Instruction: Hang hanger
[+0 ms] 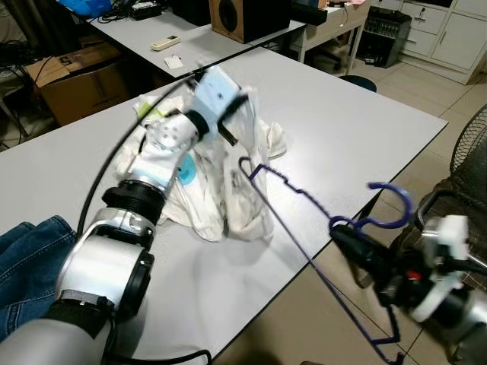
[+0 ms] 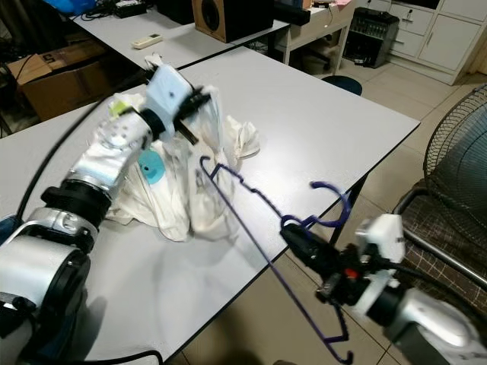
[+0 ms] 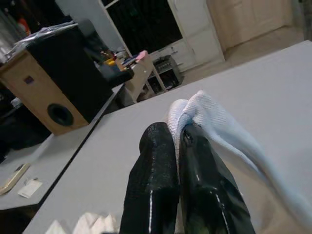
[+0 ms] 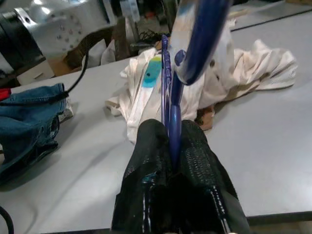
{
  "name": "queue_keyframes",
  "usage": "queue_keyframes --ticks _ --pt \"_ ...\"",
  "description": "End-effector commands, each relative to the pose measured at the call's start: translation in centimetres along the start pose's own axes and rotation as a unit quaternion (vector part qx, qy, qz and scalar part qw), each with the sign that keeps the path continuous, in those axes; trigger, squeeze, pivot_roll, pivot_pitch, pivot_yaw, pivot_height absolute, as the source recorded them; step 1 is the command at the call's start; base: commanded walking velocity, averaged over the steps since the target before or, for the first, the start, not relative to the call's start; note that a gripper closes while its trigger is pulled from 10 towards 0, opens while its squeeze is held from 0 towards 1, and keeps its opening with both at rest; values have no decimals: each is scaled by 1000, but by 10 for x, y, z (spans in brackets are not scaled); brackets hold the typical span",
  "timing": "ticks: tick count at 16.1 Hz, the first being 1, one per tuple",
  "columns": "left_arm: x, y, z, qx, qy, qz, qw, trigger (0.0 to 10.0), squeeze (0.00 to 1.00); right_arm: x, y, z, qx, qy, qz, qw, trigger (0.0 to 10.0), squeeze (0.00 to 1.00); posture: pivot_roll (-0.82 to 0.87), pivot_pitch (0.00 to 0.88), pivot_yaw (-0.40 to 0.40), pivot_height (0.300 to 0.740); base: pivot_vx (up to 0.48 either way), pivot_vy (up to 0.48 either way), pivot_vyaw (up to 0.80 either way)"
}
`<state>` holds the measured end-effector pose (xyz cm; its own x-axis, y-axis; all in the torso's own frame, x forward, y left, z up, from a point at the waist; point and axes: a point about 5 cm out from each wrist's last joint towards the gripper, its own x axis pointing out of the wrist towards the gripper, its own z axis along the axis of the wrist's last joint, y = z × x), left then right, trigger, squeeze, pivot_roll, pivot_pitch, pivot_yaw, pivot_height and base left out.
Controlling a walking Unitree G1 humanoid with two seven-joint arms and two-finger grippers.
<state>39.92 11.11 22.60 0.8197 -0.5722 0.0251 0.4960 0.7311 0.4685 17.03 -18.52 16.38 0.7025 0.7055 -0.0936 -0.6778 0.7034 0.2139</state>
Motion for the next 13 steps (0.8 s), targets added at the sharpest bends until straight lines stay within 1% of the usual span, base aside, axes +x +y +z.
queue_keyframes --ticks 1,3,4,7,8,10,13 --pt "-3 11 5 -2 -5 12 1000 0 0 4 -1 0 0 0 -5 1000 10000 0 -138 0 79 740 0 0 0" --pt "-6 18 9 12 -12 9 1000 0 0 18 -3 3 3 -34 -22 999 10000 0 -120 0 72 740 0 0 0" --pt "-7 19 8 16 -10 11 1000 0 0 19 -2 4 3 -39 -22 999 10000 0 -120 0 72 740 0 0 0" --pt "-13 25 0 24 7 31 999 0 0 22 12 7 14 -55 3 998 10000 0 -105 0 62 740 0 0 0" --pt "-13 24 -1 23 8 30 999 0 0 22 13 6 18 -56 2 998 10000 0 -107 0 63 740 0 0 0" --pt "-13 22 0 20 5 26 999 0 0 25 8 3 25 -59 -18 998 10000 0 -110 0 68 740 0 0 0" --pt "-11 19 4 20 -2 17 1000 0 0 33 2 3 33 -68 -33 997 10000 0 -106 0 70 740 0 0 0"
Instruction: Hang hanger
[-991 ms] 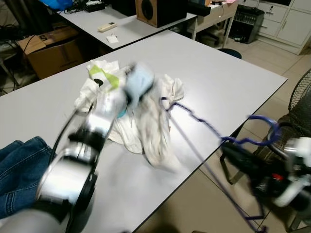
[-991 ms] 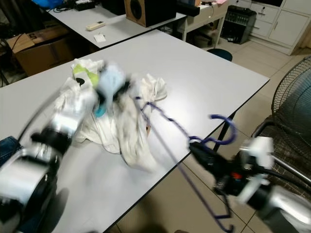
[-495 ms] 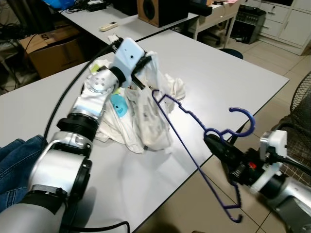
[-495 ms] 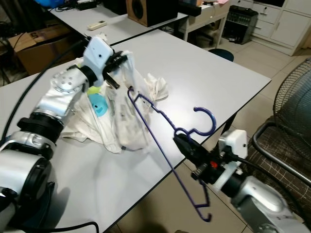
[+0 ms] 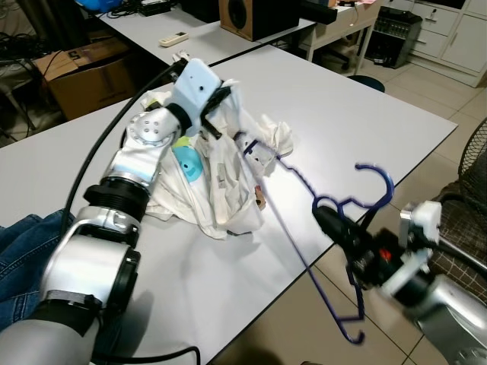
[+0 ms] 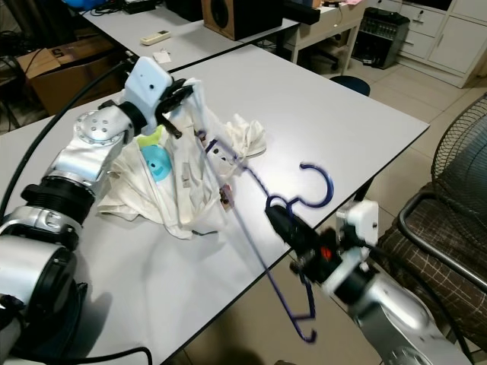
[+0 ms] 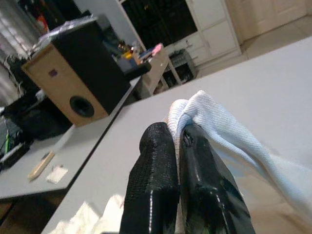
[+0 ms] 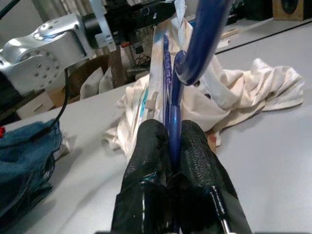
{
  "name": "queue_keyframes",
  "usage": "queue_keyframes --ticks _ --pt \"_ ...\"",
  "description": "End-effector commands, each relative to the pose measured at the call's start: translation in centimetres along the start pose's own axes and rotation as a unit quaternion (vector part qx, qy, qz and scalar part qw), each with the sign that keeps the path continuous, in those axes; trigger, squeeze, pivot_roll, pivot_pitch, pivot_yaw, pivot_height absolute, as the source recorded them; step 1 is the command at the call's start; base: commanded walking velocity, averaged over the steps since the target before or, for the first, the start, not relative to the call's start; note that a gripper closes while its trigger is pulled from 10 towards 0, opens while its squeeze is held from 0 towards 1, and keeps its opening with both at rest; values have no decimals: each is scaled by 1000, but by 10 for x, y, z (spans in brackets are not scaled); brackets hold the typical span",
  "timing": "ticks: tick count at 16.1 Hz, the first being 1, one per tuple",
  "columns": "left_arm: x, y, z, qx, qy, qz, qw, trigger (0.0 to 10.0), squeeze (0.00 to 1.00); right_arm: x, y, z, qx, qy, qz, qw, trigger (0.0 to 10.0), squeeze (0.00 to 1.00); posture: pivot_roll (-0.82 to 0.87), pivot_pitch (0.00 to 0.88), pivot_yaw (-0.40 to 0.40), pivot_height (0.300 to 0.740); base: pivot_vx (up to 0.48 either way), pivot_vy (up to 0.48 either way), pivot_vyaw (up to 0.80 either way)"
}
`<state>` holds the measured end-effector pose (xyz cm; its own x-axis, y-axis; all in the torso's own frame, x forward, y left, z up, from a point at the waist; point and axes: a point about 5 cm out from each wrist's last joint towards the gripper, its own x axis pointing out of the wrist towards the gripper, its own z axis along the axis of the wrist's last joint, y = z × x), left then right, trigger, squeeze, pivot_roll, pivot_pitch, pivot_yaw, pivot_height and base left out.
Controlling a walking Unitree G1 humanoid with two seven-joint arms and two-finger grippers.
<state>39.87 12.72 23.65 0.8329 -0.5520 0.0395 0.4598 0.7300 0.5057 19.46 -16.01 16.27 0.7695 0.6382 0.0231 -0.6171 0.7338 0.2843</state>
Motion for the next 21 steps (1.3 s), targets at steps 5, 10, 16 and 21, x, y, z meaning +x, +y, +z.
queue_keyframes --ticks 5,10,16,21 --pt "-5 -2 3 2 -10 -6 1000 0 0 16 -13 -6 8 10 -32 999 10000 0 -83 0 51 740 0 0 0" --pt "-5 -4 20 5 -37 -14 999 0 0 30 -11 -10 15 30 9 999 10000 0 -61 0 36 740 0 0 0" --pt "-5 -18 23 8 -38 -37 999 0 0 37 -7 -11 26 31 21 999 10000 0 -63 0 44 740 0 0 0" --pt "-7 -9 36 6 -58 -1 998 0 0 47 -17 -21 88 39 -50 994 10000 0 -49 0 35 740 0 0 0"
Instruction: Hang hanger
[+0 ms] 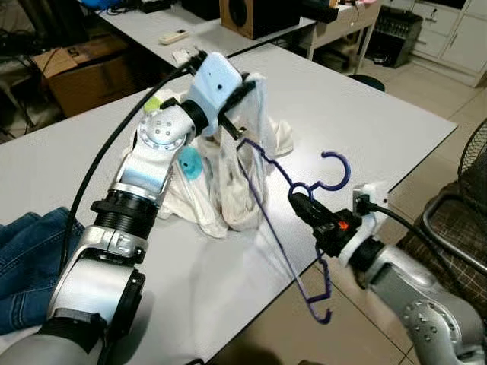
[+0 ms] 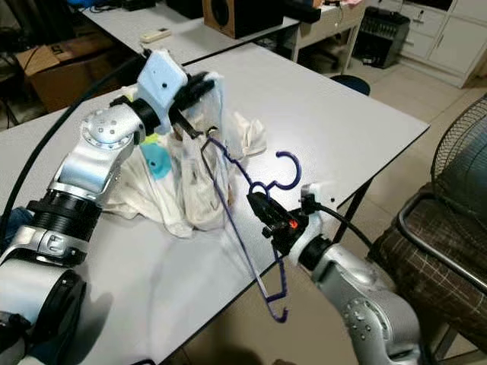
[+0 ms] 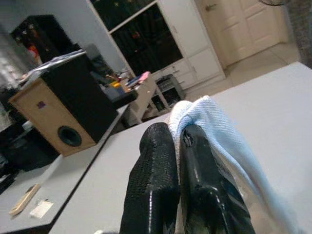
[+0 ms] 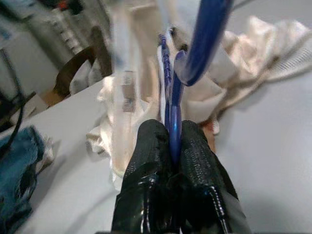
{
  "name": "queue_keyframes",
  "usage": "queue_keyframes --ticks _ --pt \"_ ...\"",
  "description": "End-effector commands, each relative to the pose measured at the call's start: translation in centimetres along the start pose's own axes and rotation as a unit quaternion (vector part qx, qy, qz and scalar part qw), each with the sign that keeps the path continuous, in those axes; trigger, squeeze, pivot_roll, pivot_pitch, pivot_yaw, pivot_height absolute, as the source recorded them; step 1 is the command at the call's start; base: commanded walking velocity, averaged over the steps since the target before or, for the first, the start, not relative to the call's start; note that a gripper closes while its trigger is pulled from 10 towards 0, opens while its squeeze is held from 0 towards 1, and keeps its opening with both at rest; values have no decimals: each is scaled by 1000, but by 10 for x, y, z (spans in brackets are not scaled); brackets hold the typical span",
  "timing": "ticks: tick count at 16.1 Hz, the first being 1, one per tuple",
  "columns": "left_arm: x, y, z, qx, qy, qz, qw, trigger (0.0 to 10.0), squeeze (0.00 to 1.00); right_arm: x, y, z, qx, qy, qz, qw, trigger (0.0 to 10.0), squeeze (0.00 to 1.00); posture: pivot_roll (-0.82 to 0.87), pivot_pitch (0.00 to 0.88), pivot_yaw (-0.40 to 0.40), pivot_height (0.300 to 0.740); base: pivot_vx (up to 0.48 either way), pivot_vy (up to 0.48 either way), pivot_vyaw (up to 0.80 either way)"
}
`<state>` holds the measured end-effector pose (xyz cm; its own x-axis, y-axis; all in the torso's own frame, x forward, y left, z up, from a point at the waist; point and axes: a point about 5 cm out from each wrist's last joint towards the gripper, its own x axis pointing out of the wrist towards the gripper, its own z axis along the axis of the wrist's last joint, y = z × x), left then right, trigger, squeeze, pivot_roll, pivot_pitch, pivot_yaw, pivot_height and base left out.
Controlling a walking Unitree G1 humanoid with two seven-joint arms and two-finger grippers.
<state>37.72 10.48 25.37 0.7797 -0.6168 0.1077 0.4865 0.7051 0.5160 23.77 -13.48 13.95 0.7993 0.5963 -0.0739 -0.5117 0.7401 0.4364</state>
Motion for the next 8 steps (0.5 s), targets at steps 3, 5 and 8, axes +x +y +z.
queue_keyframes --ticks 3,5,8 --pt "-7 32 19 12 -25 60 998 0 0 -5 -23 -16 102 26 -100 989 10000 0 -47 0 34 740 0 0 0" --pt "-8 37 31 10 -54 65 996 0 0 -7 -43 -12 105 14 -169 980 10000 0 -42 0 31 740 0 0 0" --pt "-10 41 45 2 -90 76 993 0 0 -8 -68 31 88 -86 -232 965 10000 0 -40 0 27 740 0 0 0"
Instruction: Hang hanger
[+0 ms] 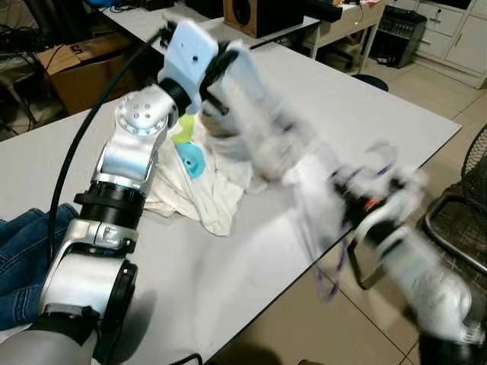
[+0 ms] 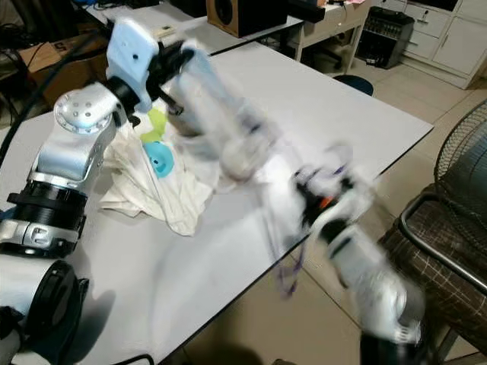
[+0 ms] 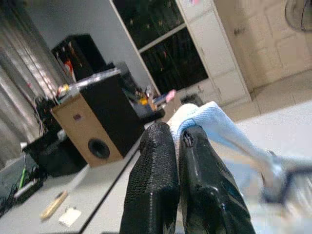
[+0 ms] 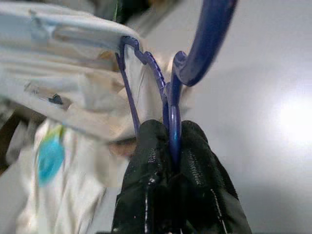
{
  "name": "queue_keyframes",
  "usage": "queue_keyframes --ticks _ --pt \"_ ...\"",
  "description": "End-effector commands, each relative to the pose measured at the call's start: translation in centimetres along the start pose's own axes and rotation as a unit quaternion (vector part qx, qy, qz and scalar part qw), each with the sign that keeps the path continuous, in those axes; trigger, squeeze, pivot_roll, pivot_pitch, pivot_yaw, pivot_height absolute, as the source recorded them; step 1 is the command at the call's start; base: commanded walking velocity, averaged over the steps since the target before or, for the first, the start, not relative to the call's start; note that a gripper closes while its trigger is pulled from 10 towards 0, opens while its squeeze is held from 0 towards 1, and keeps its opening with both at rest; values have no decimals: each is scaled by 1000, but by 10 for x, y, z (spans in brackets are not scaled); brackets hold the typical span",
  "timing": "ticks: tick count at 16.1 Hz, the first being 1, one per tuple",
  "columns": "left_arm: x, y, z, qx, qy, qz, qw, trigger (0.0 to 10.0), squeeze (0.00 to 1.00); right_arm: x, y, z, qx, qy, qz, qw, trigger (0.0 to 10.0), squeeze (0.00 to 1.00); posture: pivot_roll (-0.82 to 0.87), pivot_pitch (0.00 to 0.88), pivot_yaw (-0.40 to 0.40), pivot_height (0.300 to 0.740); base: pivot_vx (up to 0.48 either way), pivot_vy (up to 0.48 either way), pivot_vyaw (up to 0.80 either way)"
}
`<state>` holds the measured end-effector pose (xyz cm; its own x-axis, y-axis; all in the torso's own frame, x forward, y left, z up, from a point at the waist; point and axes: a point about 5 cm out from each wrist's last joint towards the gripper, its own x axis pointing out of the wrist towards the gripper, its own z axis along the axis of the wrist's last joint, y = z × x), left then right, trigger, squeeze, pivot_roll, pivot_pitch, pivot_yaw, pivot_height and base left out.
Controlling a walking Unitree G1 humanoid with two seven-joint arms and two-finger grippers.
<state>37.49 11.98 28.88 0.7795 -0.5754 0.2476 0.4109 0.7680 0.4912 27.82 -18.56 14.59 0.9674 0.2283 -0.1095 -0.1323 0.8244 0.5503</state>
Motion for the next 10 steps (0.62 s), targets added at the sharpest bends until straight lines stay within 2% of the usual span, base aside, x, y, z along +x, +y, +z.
queue_keyframes --ticks 1,3,4,5,6,7,8,9,10 --pt "0 14 24 1 -50 27 998 0 0 0 -15 19 8 -39 -44 998 10000 0 -39 0 25 740 0 0 0" --pt "-5 20 29 2 -70 50 996 0 0 9 -2 66 -46 -125 -3 991 10000 0 -35 0 23 740 0 0 0" --pt "-10 28 34 -1 -90 74 993 0 0 9 7 88 -43 -174 20 984 10000 0 -30 0 17 740 0 0 0" --pt "-17 39 41 -15 -118 100 988 0 0 5 21 105 -58 -212 56 974 10000 0 -30 0 14 740 0 0 0" --pt "-19 42 43 -19 -126 107 986 0 0 4 25 109 -64 -220 68 971 10000 0 -30 0 14 740 0 0 0" --pt "-29 39 30 -18 -97 97 990 0 0 0 25 96 -63 -195 69 976 10000 0 -29 0 6 740 0 0 0" --pt "-37 28 13 -19 -56 75 995 0 0 -3 18 77 -61 -158 51 984 10000 0 -29 0 3 740 0 0 0" --pt "-45 4 -12 -20 4 34 999 0 0 -6 1 50 -49 -107 -2 993 10000 0 -29 0 3 740 0 0 0" --pt "-54 -18 -33 -19 55 -1 998 0 0 -12 -14 29 -41 -77 -50 995 10000 0 -32 0 6 740 0 0 0"
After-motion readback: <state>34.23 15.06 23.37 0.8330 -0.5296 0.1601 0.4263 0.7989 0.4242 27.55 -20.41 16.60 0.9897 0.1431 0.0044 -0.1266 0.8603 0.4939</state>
